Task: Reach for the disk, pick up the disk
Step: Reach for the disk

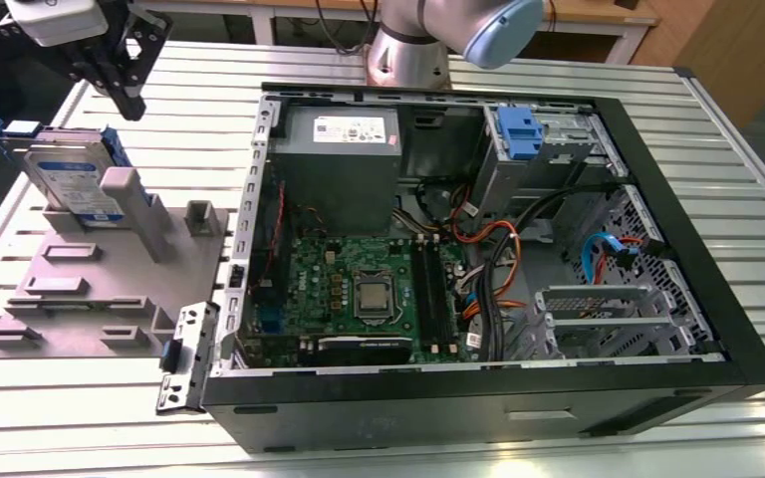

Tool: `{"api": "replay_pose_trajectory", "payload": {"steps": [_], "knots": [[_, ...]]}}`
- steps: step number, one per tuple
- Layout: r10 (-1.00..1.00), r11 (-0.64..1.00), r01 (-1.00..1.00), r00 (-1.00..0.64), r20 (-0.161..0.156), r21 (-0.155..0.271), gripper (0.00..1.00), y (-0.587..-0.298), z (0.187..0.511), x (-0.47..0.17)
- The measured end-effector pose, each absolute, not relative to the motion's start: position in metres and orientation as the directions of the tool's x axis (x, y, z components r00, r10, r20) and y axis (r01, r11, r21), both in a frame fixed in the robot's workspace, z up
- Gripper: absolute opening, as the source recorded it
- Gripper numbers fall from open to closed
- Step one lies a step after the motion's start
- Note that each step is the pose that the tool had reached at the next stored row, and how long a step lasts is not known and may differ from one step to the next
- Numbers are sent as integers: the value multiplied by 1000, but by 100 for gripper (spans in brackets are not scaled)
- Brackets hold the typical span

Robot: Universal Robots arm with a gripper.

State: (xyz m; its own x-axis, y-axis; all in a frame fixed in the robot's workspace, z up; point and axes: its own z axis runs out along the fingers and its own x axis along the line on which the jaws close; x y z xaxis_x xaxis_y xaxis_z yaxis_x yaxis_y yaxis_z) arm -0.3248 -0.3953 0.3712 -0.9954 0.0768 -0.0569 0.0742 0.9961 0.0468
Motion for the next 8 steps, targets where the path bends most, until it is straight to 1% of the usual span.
{"api": "replay_pose_trajectory", "payload": {"steps": [2, 3, 7, 8], "knots": [[77, 996, 74, -995, -56, 47, 11, -395, 371, -325], [77, 996, 75, -996, -48, 46, 11, -395, 371, -325], [77, 996, 77, -997, 8, 42, 11, -395, 370, -325], [77, 996, 78, -997, 17, 41, 11, -395, 369, -325]]}}
